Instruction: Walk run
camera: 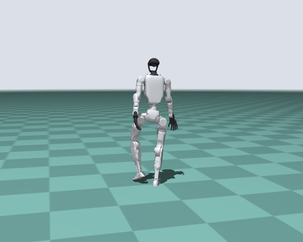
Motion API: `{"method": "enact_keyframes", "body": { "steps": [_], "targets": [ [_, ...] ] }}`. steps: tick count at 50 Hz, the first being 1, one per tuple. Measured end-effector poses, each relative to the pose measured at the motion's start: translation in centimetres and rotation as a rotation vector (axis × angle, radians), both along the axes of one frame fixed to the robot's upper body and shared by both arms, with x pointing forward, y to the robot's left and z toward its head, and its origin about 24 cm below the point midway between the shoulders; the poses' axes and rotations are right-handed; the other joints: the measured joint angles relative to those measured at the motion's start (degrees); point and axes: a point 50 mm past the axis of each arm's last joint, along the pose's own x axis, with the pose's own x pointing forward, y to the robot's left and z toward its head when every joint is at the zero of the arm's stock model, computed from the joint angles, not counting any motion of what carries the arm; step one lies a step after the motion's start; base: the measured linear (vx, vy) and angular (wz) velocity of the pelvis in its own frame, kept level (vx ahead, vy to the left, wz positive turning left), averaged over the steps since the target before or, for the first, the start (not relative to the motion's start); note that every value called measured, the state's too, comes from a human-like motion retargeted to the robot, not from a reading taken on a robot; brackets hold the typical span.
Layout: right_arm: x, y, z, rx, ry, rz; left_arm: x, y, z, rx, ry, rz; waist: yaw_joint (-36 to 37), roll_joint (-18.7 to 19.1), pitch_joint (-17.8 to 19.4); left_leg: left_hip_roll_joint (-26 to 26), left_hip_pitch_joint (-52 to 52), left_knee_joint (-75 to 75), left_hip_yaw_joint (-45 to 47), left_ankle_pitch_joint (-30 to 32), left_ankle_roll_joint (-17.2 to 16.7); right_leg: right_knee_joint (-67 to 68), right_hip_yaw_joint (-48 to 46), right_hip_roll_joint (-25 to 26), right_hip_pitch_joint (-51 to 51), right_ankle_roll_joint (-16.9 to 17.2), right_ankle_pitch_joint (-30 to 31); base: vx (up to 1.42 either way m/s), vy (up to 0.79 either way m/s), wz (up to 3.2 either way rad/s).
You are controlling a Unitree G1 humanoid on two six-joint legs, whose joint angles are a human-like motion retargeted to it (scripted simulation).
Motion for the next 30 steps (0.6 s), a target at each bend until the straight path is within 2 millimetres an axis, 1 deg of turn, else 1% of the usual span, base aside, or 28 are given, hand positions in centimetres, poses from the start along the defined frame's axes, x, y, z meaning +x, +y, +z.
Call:
{"method": "enact_keyframes", "body": {
  "steps": [2, 3, 5, 7, 8, 10, 12, 13, 15, 16, 17, 18, 19, 20, 22, 23, 25, 26, 28, 30],
  "targets": [
    [3.2, 0.1, 0.9, -0.005, -0.129, 0.041, -1.6, -0.2, 0.5, -0.003, 0.071, 0.057, 1.63, 1.53, 0.47, -1.02, -3.56, -11.53, -1.17, -1.70, 2.66, -1.99, 0.31, 2.47, 3.82, 0.95, -1.26, 0.83, 0.12, -0.50],
    [4.7, 0.1, 1.5, -0.006, -0.195, 0.049, -2.2, -0.1, 0.7, 0.002, 0.111, 0.075, 2.55, 2.12, 0.85, -2.25, -4.81, -17.82, -2.55, -1.49, 3.14, -2.61, 0.63, 3.45, 5.70, 1.56, -1.96, 0.94, 0.15, -0.46],
    [7.0, 0.2, 2.6, -0.007, -0.315, 0.032, -2.8, 0.2, 1.0, 0.024, 0.170, 0.086, 4.24, 2.07, 1.21, -5.35, -7.35, -27.74, -6.73, -1.62, 3.59, -2.95, 1.17, 3.64, 8.65, 3.20, -3.45, 0.83, 0.12, -0.30],
    [8.1, 0.5, 3.2, -0.010, -0.400, -0.015, -2.4, 0.6, 0.9, 0.040, 0.167, 0.067, 4.66, 1.84, 0.64, -7.34, -9.28, -32.81, -9.24, -1.64, 2.58, -2.54, 1.14, 3.49, 10.80, 5.58, -4.07, 1.01, 0.16, 0.01],
    [8.2, 0.9, 3.2, -0.007, -0.423, -0.033, -2.0, 0.8, 0.9, 0.040, 0.151, 0.055, 4.48, 1.90, 0.27, -7.91, -9.06, -32.85, -7.79, -2.08, 3.48, -2.07, 1.24, 3.54, 12.01, 7.13, -3.86, 1.15, 0.18, 0.04],
    [7.6, 1.7, 2.8, 0.016, -0.427, -0.062, -0.9, 1.1, 0.6, 0.044, 0.104, 0.020, 4.23, 2.15, -0.74, -9.13, -8.90, -29.92, -8.96, 0.27, 7.10, -0.49, 1.92, 3.98, 13.83, 10.06, -1.97, 1.10, 0.15, -0.09],
    [5.7, 2.0, 1.8, 0.054, -0.361, -0.058, 0.7, 1.5, 0.2, 0.051, 0.052, -0.031, 6.04, 1.98, -1.40, -6.77, -7.32, -26.91, -7.83, 1.97, 7.00, 2.81, 3.67, 4.23, 15.01, 12.26, 3.79, 1.24, 0.18, -0.67],
    [4.6, 2.3, 1.2, 0.071, -0.311, -0.039, 1.7, 1.6, 0.0, 0.054, 0.016, -0.049, 7.28, 1.40, -1.31, -5.90, -7.12, -24.06, -8.89, 0.26, 7.20, 5.81, 4.23, 3.38, 14.81, 12.28, 8.72, 1.07, 0.10, -1.08],
    [1.8, 2.9, 0.1, 0.062, -0.194, -0.002, 4.1, 1.7, -0.3, 0.055, -0.068, -0.076, 8.26, 1.95, -1.64, -5.35, -5.75, -20.39, -16.12, -4.02, 6.46, 14.69, 1.17, 0.91, 12.75, 10.77, 21.12, 1.09, 0.11, -0.91],
    [0.4, 2.9, -0.3, 0.043, -0.138, 0.012, 5.4, 1.9, -0.4, 0.052, -0.112, -0.092, 7.45, 2.95, -1.81, -5.51, -3.05, -21.39, -16.74, -5.74, 7.27, 20.86, 0.24, 1.31, 10.66, 10.99, 25.73, 1.17, 0.18, -0.34],
    [-0.8, 2.8, -0.6, 0.027, -0.082, 0.027, 6.9, 2.2, -0.5, 0.050, -0.157, -0.108, 6.79, 3.74, -1.91, -4.78, -0.19, -22.38, -15.14, -7.25, 7.80, 27.13, -0.40, 1.37, 8.27, 10.79, 28.79, 1.01, 0.19, -0.13],
    [-1.8, 2.5, -0.8, 0.017, -0.027, 0.040, 8.4, 2.6, -0.4, 0.051, -0.202, -0.126, 6.43, 4.10, -1.86, -2.24, 2.98, -23.36, -9.09, -8.33, 7.76, 33.61, -0.50, 0.71, 5.27, 9.76, 28.76, 0.88, 0.18, -0.29],
    [-2.8, 2.3, -1.0, 0.013, 0.025, 0.053, 10.0, 3.1, -0.3, 0.063, -0.251, -0.142, 5.94, 4.49, -1.63, -1.42, 5.62, -24.48, -6.80, -9.24, 7.59, 39.49, -0.68, -0.31, 2.01, 8.29, 26.13, 0.83, 0.18, -0.43],
    [-3.7, 2.2, -1.1, 0.013, 0.077, 0.066, 11.7, 3.6, 0.0, 0.079, -0.303, -0.157, 5.39, 4.88, -1.32, -1.45, 8.01, -25.68, -6.37, -10.08, 7.35, 45.08, -0.90, -1.50, -1.38, 6.61, 22.21, 0.96, 0.21, -0.26],
    [-5.5, 2.2, -1.3, 0.017, 0.155, 0.060, 15.1, 4.5, 0.6, 0.130, -0.417, -0.197, 2.38, 5.06, -0.34, -5.24, 11.70, -28.95, -12.06, -10.64, 7.32, 51.77, -1.02, -3.51, -8.83, 6.52, 17.66, 1.02, 0.23, 0.36],
    [-6.4, 2.1, -1.4, 0.018, 0.184, 0.046, 16.7, 4.9, 1.0, 0.156, -0.474, -0.223, 0.20, 5.04, -0.05, -6.09, 14.01, -31.07, -11.78, -10.51, 7.25, 53.44, -1.35, -4.10, -12.61, 7.08, 16.06, 0.85, 0.18, 1.03],
    [-8.3, 1.7, -1.4, 0.000, 0.232, 0.028, 20.0, 5.5, 2.1, 0.196, -0.585, -0.279, -3.55, 5.27, 0.07, -7.06, 18.19, -34.52, -10.05, -10.86, 7.17, 51.71, -2.61, -4.40, -18.78, 7.31, 13.28, 0.68, 0.11, 1.22],
    [-9.2, 1.4, -1.3, -0.022, 0.255, 0.040, 21.6, 5.6, 2.7, 0.201, -0.636, -0.304, -4.91, 5.17, 0.06, -8.05, 19.74, -35.64, -10.99, -11.23, 6.95, 48.75, -3.57, -5.30, -21.17, 6.71, 11.63, 0.73, 0.08, 1.04],
    [-10.9, 0.8, -1.1, -0.059, 0.302, 0.093, 24.5, 6.0, 4.1, 0.205, -0.735, -0.346, -7.32, 4.59, -0.13, -9.70, 22.63, -37.44, -12.44, -12.15, 5.91, 40.88, -5.26, -7.15, -25.60, 4.86, 8.99, 0.69, 0.06, 0.77],
    [-12.4, 0.6, -0.9, -0.073, 0.351, 0.164, 27.2, 6.1, 5.7, 0.202, -0.831, -0.377, -9.01, 3.78, -0.13, -11.02, 25.36, -38.46, -13.33, -13.58, 4.74, 29.26, -6.17, -7.55, -29.06, 2.10, 6.65, 0.76, 0.00, 0.57]
  ]
}}
